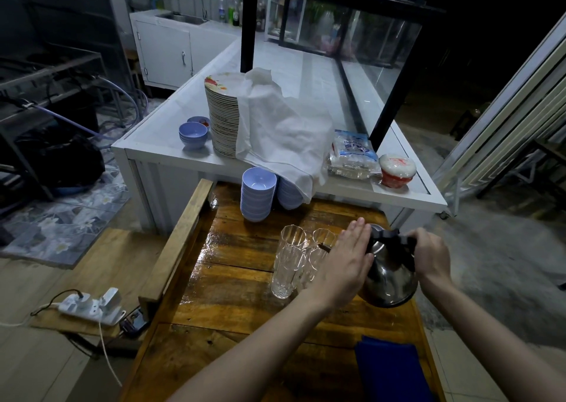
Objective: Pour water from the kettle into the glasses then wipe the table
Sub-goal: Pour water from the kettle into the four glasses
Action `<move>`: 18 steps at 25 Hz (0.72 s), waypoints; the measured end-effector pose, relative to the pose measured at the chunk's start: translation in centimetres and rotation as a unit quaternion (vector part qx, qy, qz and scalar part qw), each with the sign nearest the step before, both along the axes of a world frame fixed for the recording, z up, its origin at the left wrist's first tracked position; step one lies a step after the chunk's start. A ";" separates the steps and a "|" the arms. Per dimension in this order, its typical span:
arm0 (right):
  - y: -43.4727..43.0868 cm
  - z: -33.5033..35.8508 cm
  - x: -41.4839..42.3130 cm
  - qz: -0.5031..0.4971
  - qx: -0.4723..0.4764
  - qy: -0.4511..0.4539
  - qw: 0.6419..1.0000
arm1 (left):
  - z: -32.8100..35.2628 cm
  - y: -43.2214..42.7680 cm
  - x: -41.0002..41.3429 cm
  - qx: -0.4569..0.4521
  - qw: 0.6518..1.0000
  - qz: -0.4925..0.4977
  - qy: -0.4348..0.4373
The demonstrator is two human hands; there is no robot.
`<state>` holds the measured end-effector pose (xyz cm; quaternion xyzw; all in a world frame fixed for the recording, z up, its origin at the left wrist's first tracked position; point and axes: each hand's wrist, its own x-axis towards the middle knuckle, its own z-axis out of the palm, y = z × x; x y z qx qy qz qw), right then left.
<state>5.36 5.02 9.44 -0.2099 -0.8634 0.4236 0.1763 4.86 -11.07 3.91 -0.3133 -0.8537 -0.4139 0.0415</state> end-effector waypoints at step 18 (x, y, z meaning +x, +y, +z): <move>5.1 1.4 -8.6 0.088 0.216 -0.066 0.970 | 0.0 5.9 -5.2 0.027 0.989 0.033 -0.140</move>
